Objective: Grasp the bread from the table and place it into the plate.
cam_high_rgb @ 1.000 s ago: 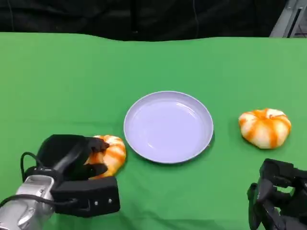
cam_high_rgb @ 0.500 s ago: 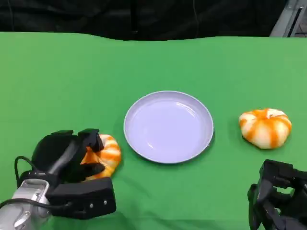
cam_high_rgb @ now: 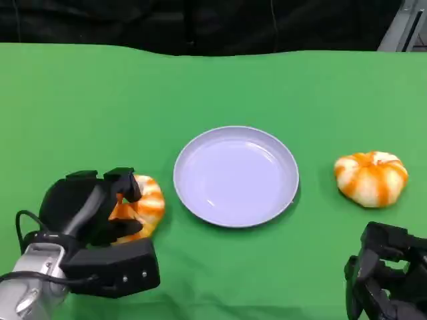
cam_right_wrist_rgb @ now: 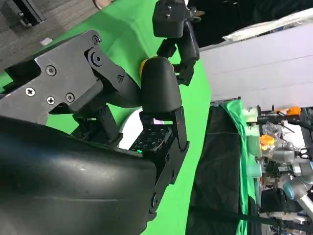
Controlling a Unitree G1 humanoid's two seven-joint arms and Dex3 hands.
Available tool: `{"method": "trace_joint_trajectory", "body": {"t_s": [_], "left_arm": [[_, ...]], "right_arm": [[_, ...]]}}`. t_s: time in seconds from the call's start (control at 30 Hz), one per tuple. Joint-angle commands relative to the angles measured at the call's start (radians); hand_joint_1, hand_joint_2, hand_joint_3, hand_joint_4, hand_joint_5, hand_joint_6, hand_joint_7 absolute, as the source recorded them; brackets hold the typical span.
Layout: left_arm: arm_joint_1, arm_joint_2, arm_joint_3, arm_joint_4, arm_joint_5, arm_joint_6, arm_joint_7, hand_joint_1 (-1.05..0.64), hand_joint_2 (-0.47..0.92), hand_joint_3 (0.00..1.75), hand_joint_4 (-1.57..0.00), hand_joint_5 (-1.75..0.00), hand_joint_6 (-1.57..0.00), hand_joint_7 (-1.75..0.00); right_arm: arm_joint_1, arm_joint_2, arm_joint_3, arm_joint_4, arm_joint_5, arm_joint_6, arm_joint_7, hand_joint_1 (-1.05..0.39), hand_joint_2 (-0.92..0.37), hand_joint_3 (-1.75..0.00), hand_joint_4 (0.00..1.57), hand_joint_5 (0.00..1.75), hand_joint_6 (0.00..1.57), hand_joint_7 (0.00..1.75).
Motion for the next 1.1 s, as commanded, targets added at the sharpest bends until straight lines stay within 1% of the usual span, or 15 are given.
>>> {"method": "trace_joint_trajectory", "body": {"t_s": [0.03,0.07,0.1,0.13,0.17,0.2,0.23,0.27,0.3,0.4,0.6,0.97,1.03,1.07,1.1], "left_arm": [[0.022,0.022,-0.003,-0.005,-0.004,0.0,-0.023,-0.11,0.92,0.04,-0.83,-1.32,-1.1,-0.55],[0.027,0.027,-0.004,-0.024,-0.017,0.018,-0.086,-0.18,0.92,0.06,-0.84,-1.14,-1.11,-0.36],[0.031,0.033,-0.005,-0.042,-0.026,0.034,-0.141,-0.3,0.92,0.09,-0.87,-0.77,-1.08,-0.16],[0.035,0.037,-0.004,-0.058,-0.031,0.046,-0.179,-0.37,0.92,0.09,-0.92,-0.48,-1.04,-0.08],[0.037,0.041,-0.005,-0.069,-0.033,0.053,-0.209,-0.4,0.92,0.09,-0.95,-0.32,-1.03,-0.04],[0.039,0.046,-0.008,-0.078,-0.035,0.061,-0.232,-0.54,0.92,0.13,-0.84,-0.15,-0.92,-0.02],[0.04,0.049,-0.009,-0.086,-0.036,0.067,-0.248,-0.6,0.92,0.16,-0.78,-0.08,-0.87,-0.01],[0.037,0.056,-0.017,-0.094,-0.03,0.08,-0.281,-0.64,0.92,0.17,-0.75,-0.04,-0.84,0.0],[0.036,0.061,-0.023,-0.101,-0.025,0.096,-0.312,-0.78,0.92,0.29,-0.58,-0.02,-0.71,0.0],[0.036,0.07,-0.033,-0.126,-0.02,0.135,-0.377,-0.94,0.92,0.43,-0.37,0.0,-0.59,0.0],[0.031,0.089,-0.061,-0.183,-0.002,0.215,-0.521,-1.05,0.92,0.59,-0.06,0.0,-0.43,0.0],[0.038,0.081,-0.06,-0.239,0.003,0.275,-0.573,-1.05,0.92,0.6,0.0,0.0,-0.37,0.0],[0.039,0.075,-0.059,-0.238,0.003,0.277,-0.558,-1.03,0.92,0.53,-0.03,-0.01,-0.4,-0.01],[0.042,0.069,-0.055,-0.238,0.001,0.275,-0.54,-1.0,0.92,0.48,-0.07,-0.02,-0.42,-0.02],[0.047,0.061,-0.048,-0.238,-0.002,0.275,-0.517,-0.84,0.92,0.39,-0.18,-0.06,-0.48,-0.03]], "right_arm": [[0.002,-0.006,-0.011,-0.002,0.012,-0.012,0.005,-0.07,-0.54,-1.2,0.91,1.7,0.85,1.48],[0.003,-0.007,-0.011,-0.003,0.01,-0.013,0.004,-0.07,-0.54,-1.2,0.91,1.7,0.85,1.48],[0.003,-0.008,-0.012,-0.003,0.01,-0.013,0.005,-0.08,-0.54,-1.2,0.91,1.7,0.85,1.48],[0.004,-0.009,-0.013,-0.004,0.011,-0.013,0.006,-0.08,-0.54,-1.2,0.91,1.7,0.85,1.47],[0.005,-0.008,-0.013,-0.008,0.012,-0.008,0.003,-0.07,-0.54,-1.21,0.91,1.7,0.85,1.47],[0.007,-0.008,-0.012,-0.011,0.011,-0.005,0.0,-0.07,-0.54,-1.21,0.91,1.7,0.85,1.47],[0.007,-0.008,-0.012,-0.014,0.01,-0.003,-0.002,-0.07,-0.54,-1.21,0.91,1.7,0.85,1.47],[0.009,-0.009,-0.012,-0.019,0.012,0.005,-0.005,-0.07,-0.54,-1.21,0.91,1.7,0.85,1.47],[0.009,-0.01,-0.013,-0.021,0.015,0.008,-0.003,-0.07,-0.54,-1.22,0.9,1.71,0.85,1.48],[0.009,-0.011,-0.014,-0.024,0.019,0.013,-0.002,-0.07,-0.53,-1.22,0.9,1.71,0.85,1.48],[0.011,-0.011,-0.013,-0.028,0.019,0.016,-0.006,-0.07,-0.54,-1.22,0.9,1.71,0.85,1.48],[0.016,-0.007,-0.015,-0.036,0.014,0.015,-0.01,-0.08,-0.53,-1.22,0.9,1.72,0.84,1.49],[0.017,-0.006,-0.015,-0.035,0.013,0.013,-0.011,-0.08,-0.53,-1.22,0.9,1.72,0.84,1.49],[0.017,-0.008,-0.015,-0.037,0.013,0.015,-0.011,-0.08,-0.53,-1.22,0.9,1.72,0.84,1.49],[0.018,-0.01,-0.015,-0.04,0.012,0.018,-0.012,-0.08,-0.53,-1.22,0.9,1.71,0.84,1.49]]}}
